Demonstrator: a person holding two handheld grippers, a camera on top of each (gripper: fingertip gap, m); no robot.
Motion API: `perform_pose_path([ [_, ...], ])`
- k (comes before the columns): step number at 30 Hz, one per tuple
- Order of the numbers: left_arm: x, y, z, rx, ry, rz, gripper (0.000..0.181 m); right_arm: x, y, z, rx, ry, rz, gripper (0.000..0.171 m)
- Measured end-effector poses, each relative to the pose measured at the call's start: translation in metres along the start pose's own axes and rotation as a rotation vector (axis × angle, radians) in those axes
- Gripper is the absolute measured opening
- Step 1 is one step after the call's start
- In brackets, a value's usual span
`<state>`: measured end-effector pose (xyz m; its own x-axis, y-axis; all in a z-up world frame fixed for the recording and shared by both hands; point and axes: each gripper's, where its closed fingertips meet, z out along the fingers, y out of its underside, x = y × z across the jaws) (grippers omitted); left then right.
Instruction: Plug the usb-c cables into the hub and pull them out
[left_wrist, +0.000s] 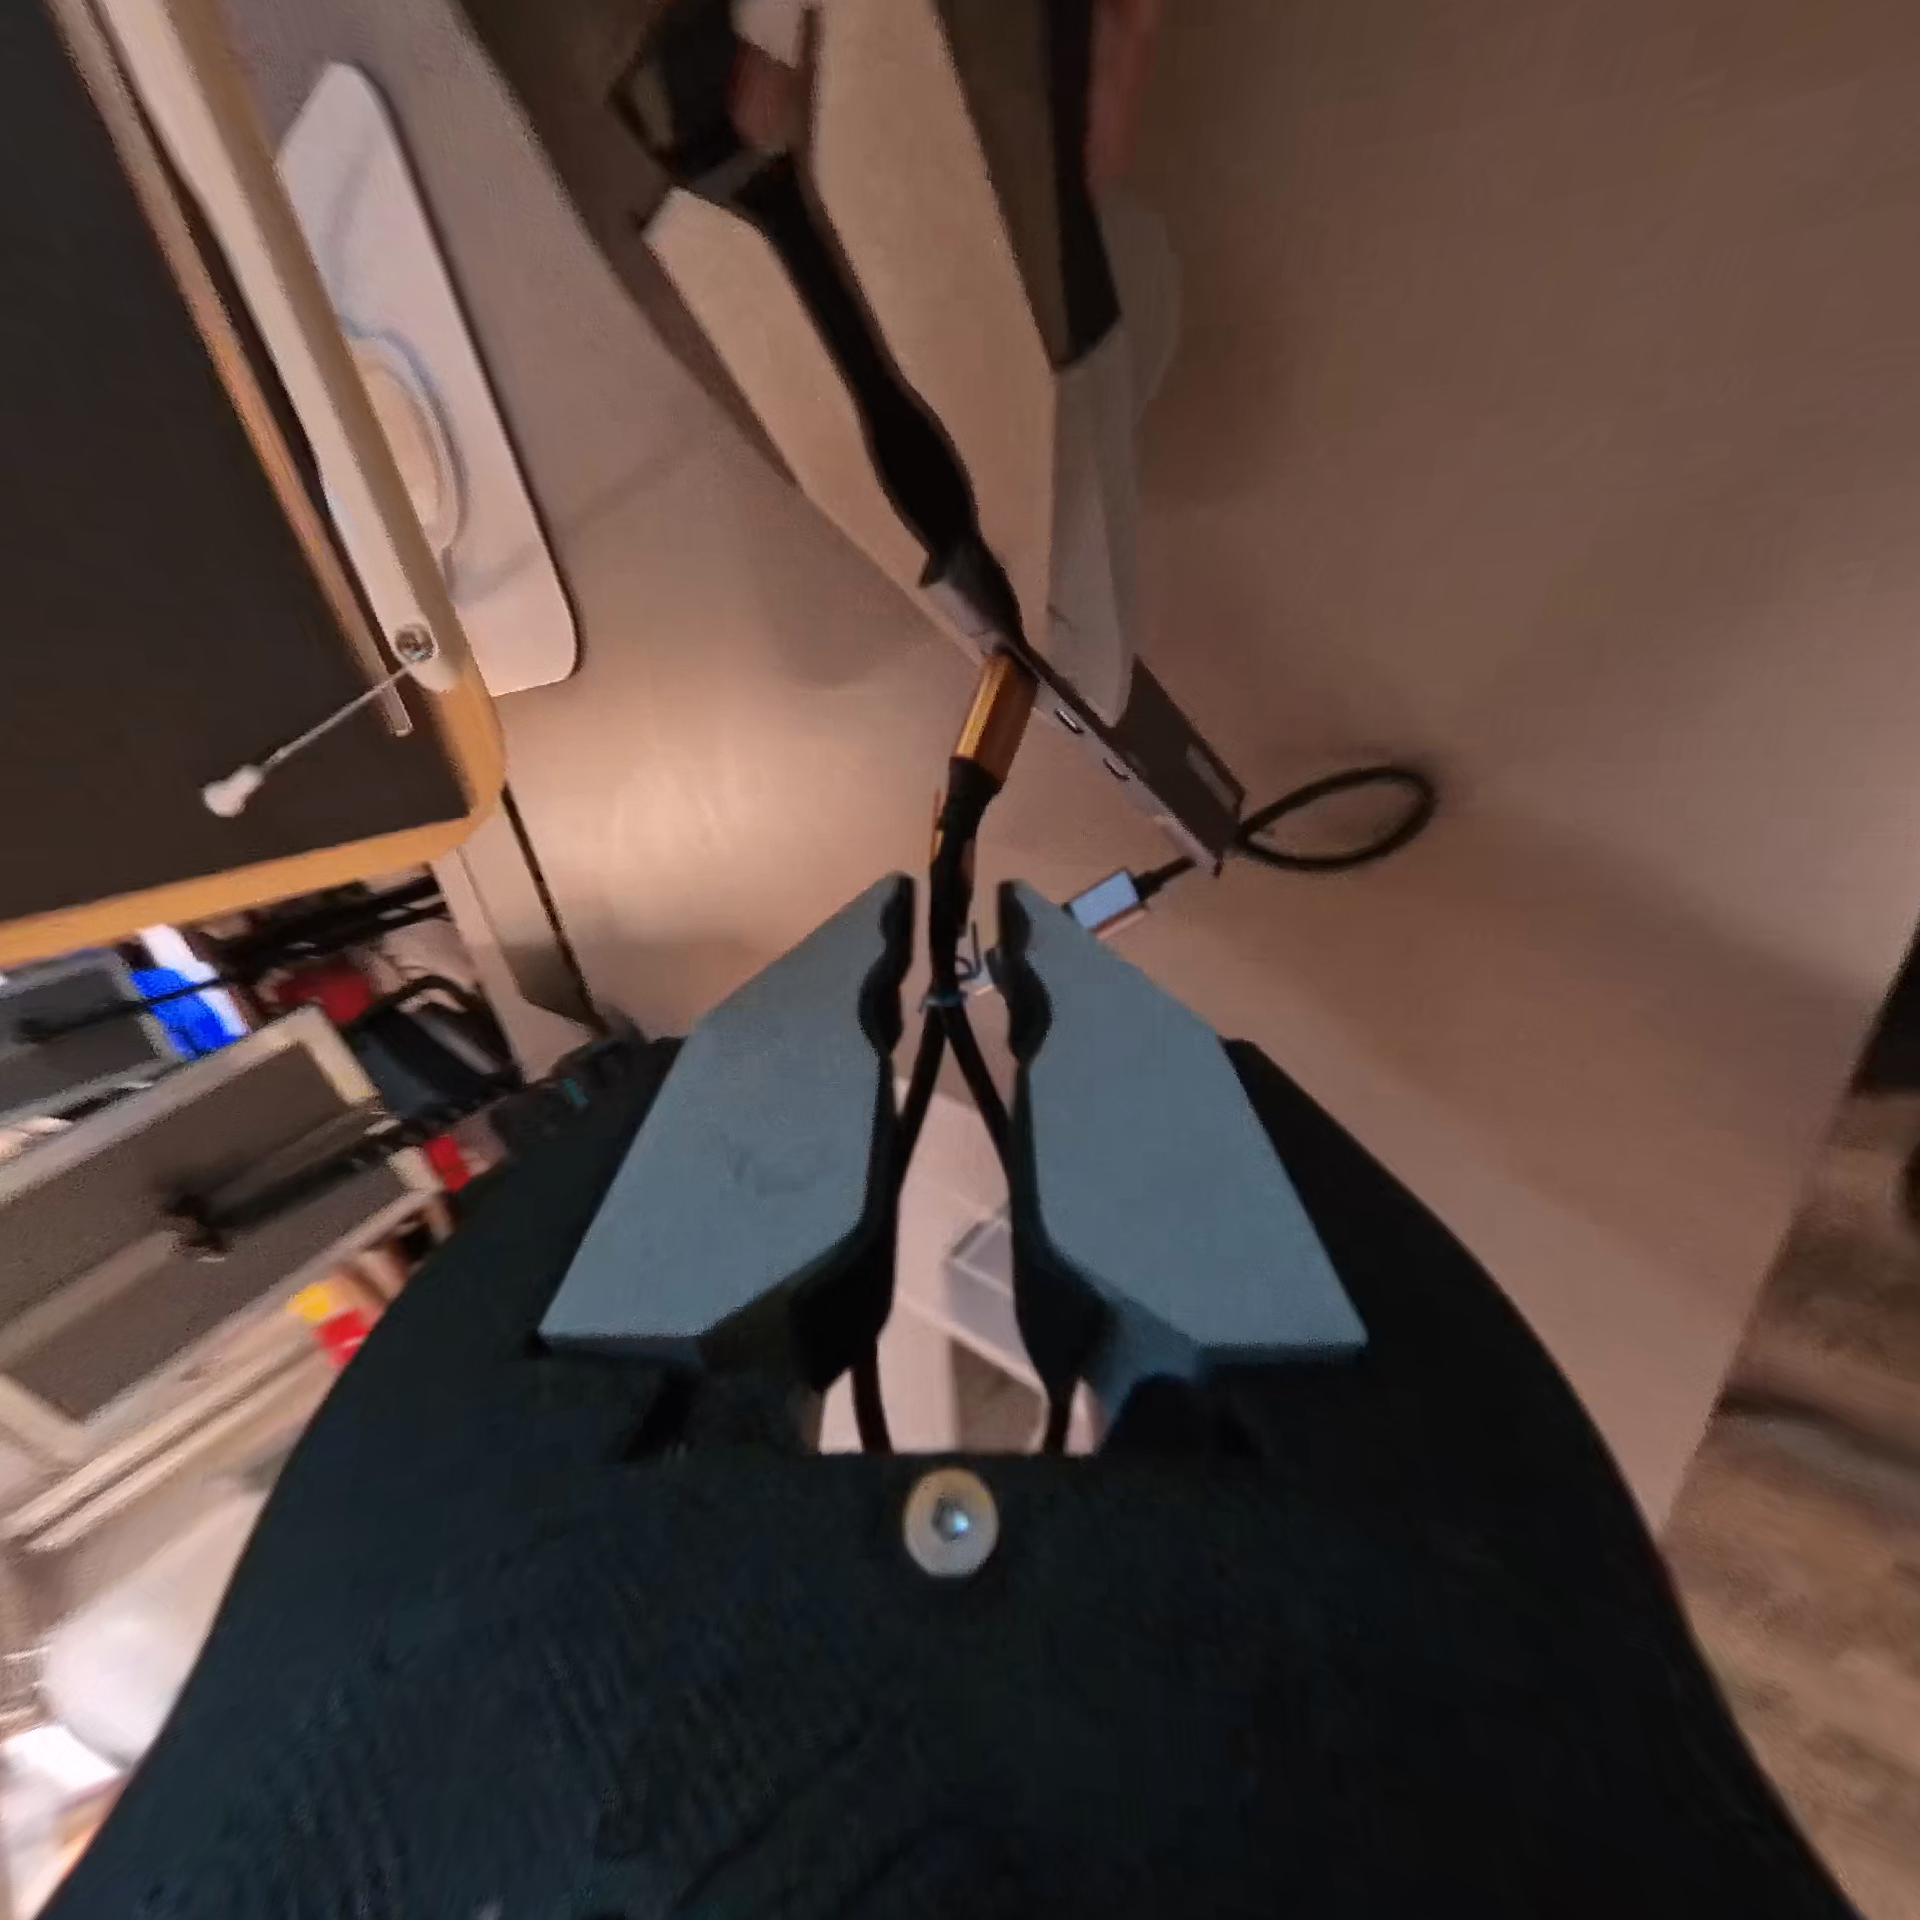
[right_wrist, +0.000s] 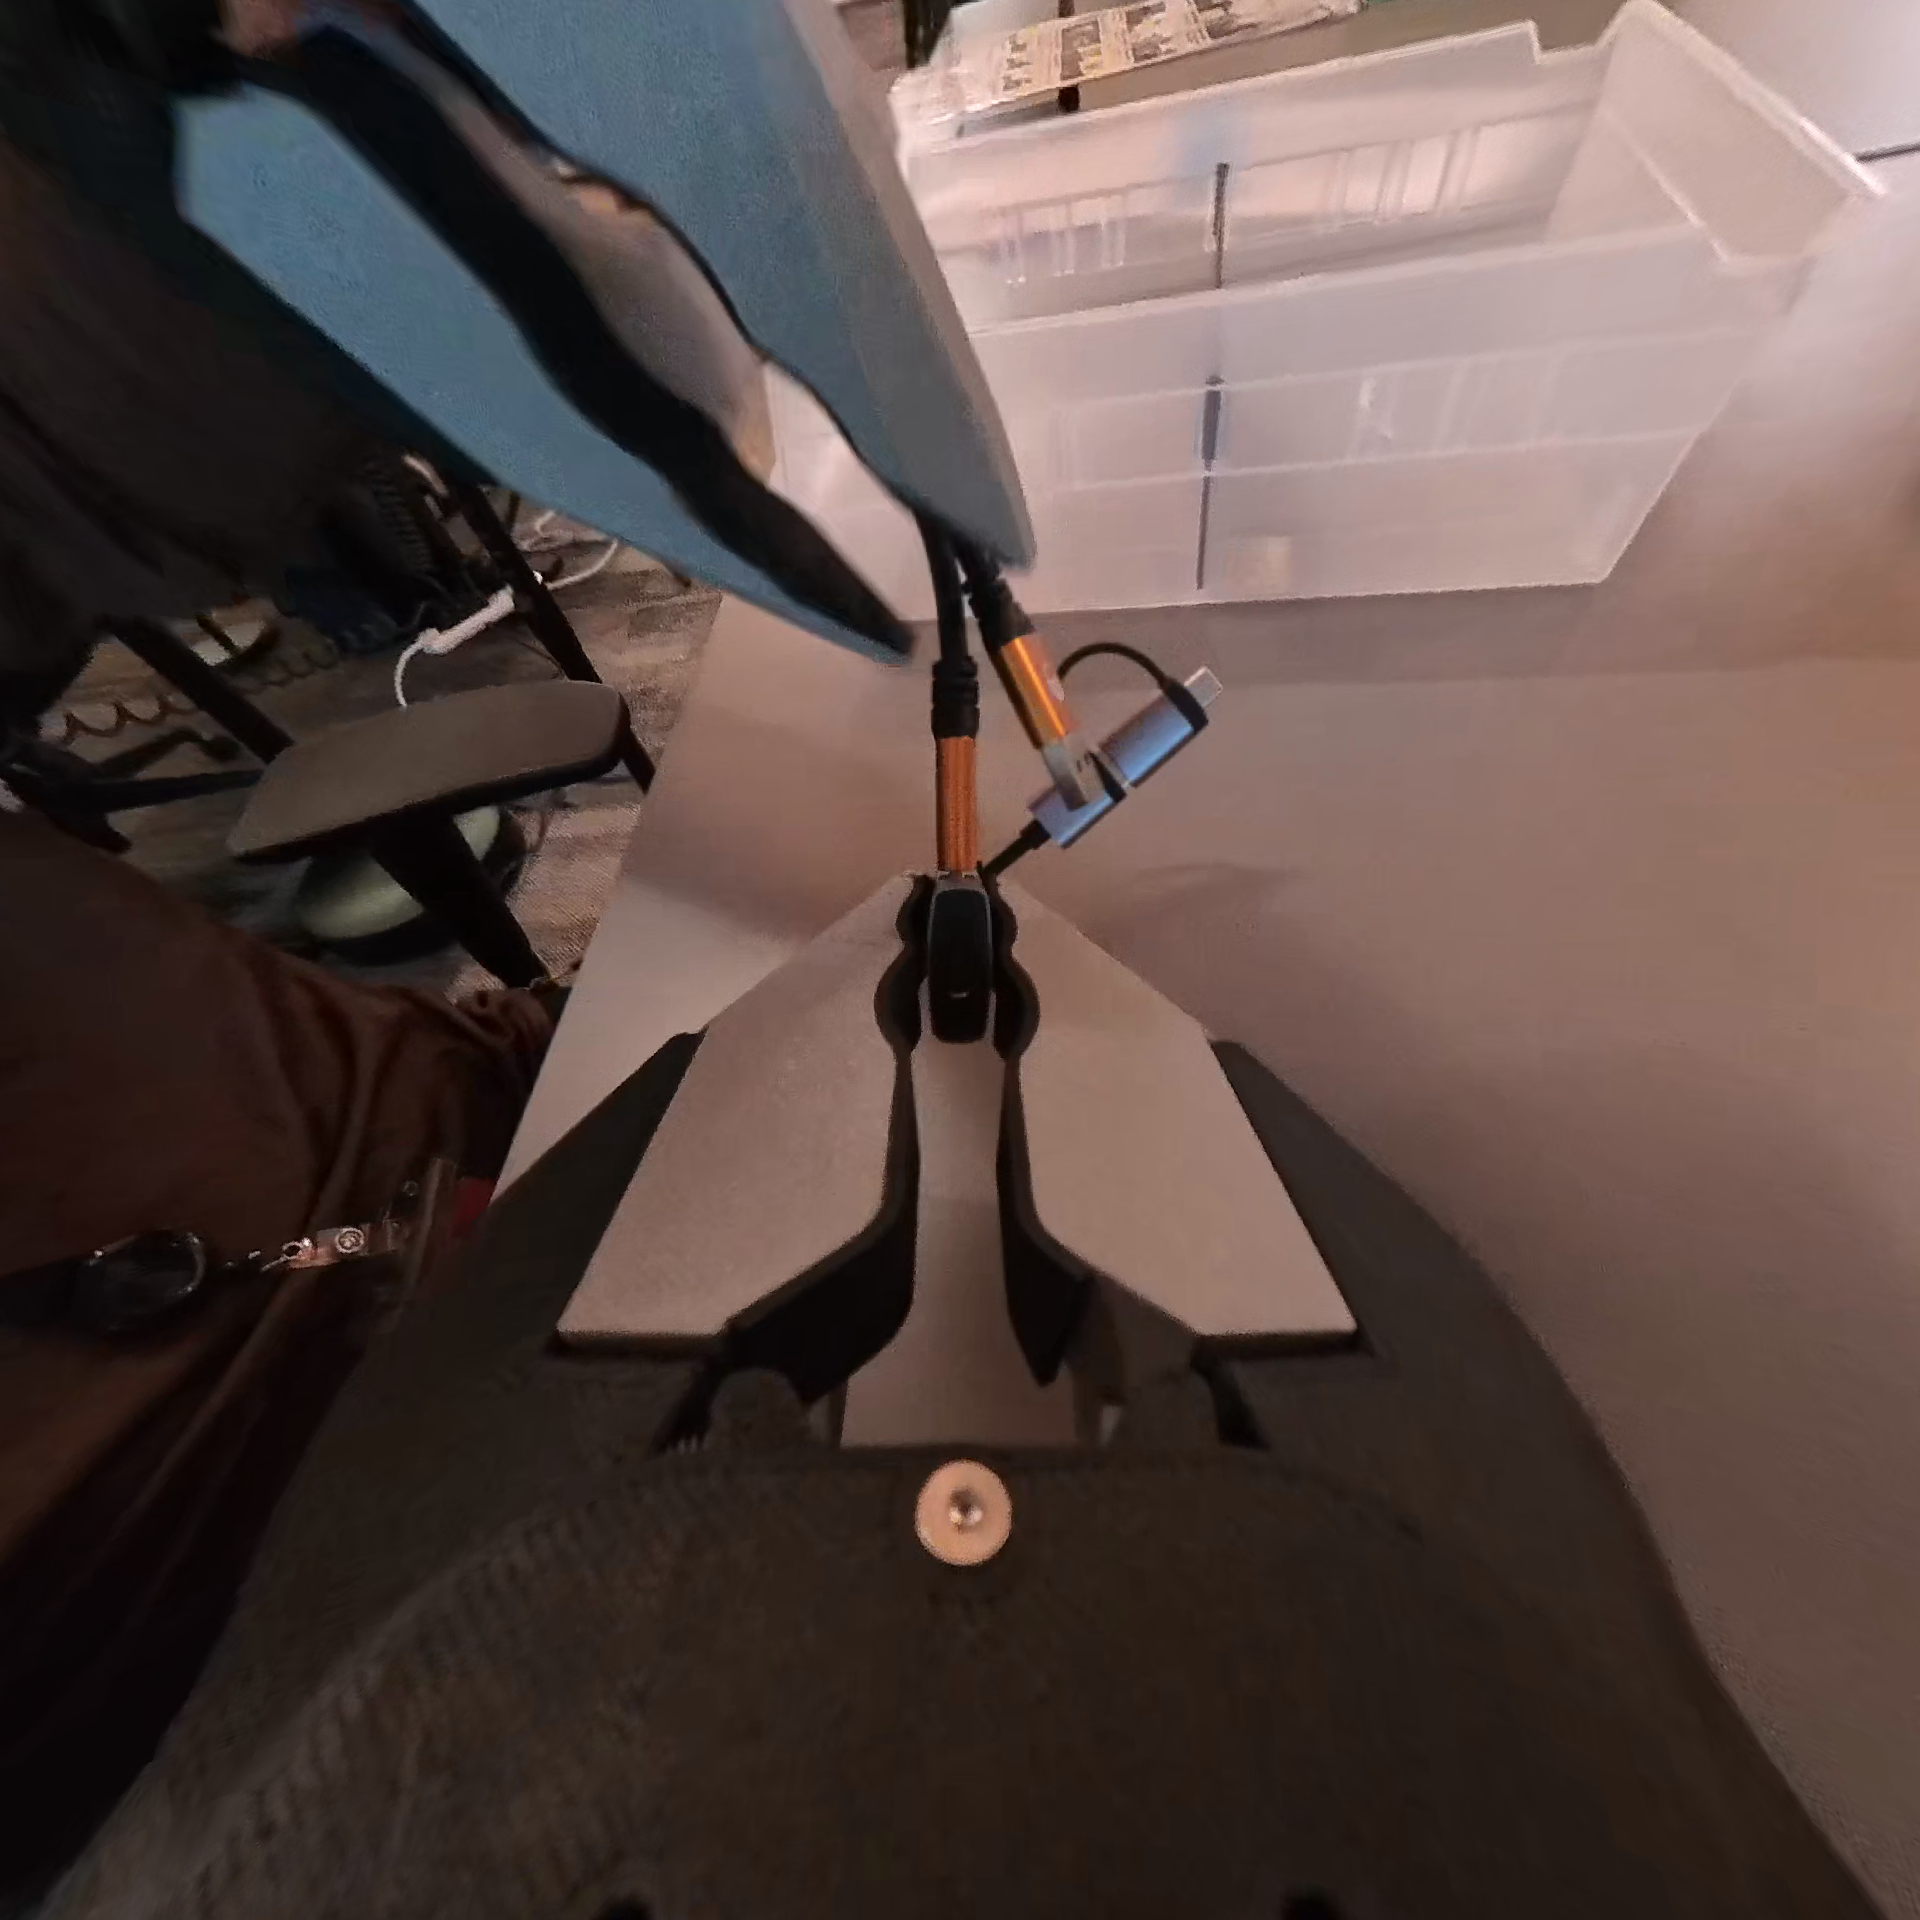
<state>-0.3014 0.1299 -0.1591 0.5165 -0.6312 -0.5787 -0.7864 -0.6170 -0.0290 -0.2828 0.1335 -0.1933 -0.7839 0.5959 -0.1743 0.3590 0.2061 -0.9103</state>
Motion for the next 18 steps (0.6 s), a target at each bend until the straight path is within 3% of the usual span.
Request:
perform_pose_path([
  [1, -0.003, -0.004, -0.005, 0.054, -0.019, -0.074, 0.025, 0.002, 0.001, 0.000, 0.003, -0.001, 0.024, 0.006],
  [3, -0.011, -0.009, -0.021, 0.187, -0.071, -0.222, 0.039, 0.007, 0.000, -0.001, 0.017, 0.001, 0.064, 0.006],
  [6, -0.014, -0.014, -0.038, 0.399, -0.078, -0.470, 0.041, 0.013, -0.005, -0.008, 0.067, 0.011, 0.101, 0.006],
  [9, -0.003, -0.004, -0.027, 0.449, -0.026, -0.645, 0.041, 0.014, -0.018, -0.021, 0.163, -0.005, 0.131, 0.006],
  [12, 0.009, 0.004, -0.010, 0.477, 0.016, -0.731, 0.037, 0.014, -0.032, -0.037, 0.264, -0.022, 0.140, 0.006],
  [18, 0.011, -0.021, 0.000, 0.615, 0.082, -0.705, 0.023, -0.015, -0.046, -0.045, 0.354, -0.142, -0.023, 0.006],
])
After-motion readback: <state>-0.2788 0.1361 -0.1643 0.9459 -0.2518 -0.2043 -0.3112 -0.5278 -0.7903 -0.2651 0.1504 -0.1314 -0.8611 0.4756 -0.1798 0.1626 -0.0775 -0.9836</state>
